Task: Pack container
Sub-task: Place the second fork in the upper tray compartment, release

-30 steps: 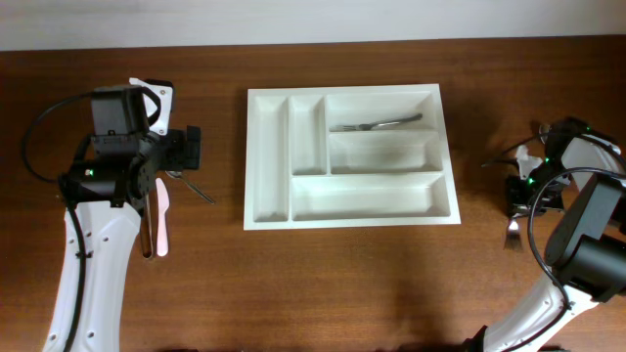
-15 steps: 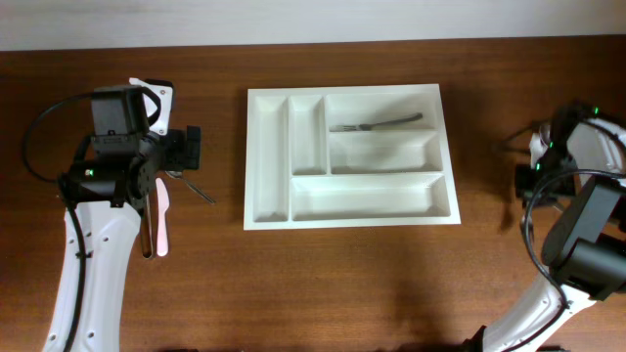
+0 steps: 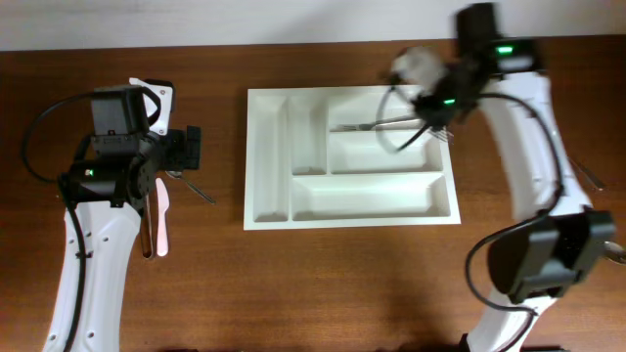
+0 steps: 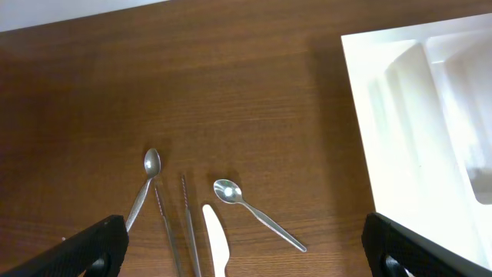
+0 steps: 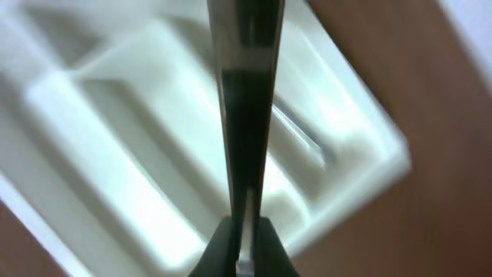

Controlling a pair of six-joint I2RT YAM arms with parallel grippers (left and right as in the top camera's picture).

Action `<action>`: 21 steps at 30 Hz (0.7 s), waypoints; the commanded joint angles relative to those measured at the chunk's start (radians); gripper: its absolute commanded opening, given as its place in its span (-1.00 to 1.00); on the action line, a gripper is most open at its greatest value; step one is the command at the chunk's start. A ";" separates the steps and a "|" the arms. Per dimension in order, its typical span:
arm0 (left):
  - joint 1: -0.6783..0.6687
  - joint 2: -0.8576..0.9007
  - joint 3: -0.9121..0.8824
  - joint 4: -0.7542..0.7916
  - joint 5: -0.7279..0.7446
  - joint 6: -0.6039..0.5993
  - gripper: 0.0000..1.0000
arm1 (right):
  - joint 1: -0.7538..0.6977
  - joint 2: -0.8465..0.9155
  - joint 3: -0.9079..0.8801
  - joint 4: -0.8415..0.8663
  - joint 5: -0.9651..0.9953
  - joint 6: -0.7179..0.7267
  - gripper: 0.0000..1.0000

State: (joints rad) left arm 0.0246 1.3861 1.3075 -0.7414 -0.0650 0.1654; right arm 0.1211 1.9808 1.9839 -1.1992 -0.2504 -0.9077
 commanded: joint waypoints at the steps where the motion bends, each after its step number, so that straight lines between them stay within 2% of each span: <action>1: -0.002 0.007 0.022 0.003 -0.011 0.016 0.99 | 0.067 0.060 0.002 0.049 -0.050 -0.341 -0.92; 3: -0.002 0.007 0.022 0.003 -0.011 0.016 0.99 | 0.092 0.101 0.002 0.096 -0.045 -0.380 -0.92; 10: -0.002 0.007 0.022 0.003 -0.011 0.016 0.99 | 0.074 0.254 0.002 0.256 -0.008 -0.382 -0.92; 15: -0.002 0.007 0.022 0.003 -0.011 0.016 0.98 | 0.040 0.322 0.002 0.298 0.119 -0.276 -0.92; 16: -0.002 0.007 0.022 0.003 -0.011 0.016 0.99 | 0.036 0.321 0.003 0.311 0.153 -0.223 -0.71; 17: -0.002 0.007 0.022 0.003 -0.011 0.016 0.99 | 0.034 0.315 0.006 0.319 0.174 -0.171 -0.29; 18: -0.002 0.007 0.022 0.003 -0.011 0.016 0.99 | 0.033 0.307 0.014 0.322 0.201 -0.114 -0.16; 21: -0.002 0.007 0.022 0.003 -0.011 0.016 0.99 | 0.033 0.267 0.056 0.290 0.280 0.053 0.03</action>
State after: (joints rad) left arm 0.0246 1.3861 1.3075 -0.7414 -0.0650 0.1654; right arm 0.1585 2.3096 1.9865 -0.8902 -0.0906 -1.0779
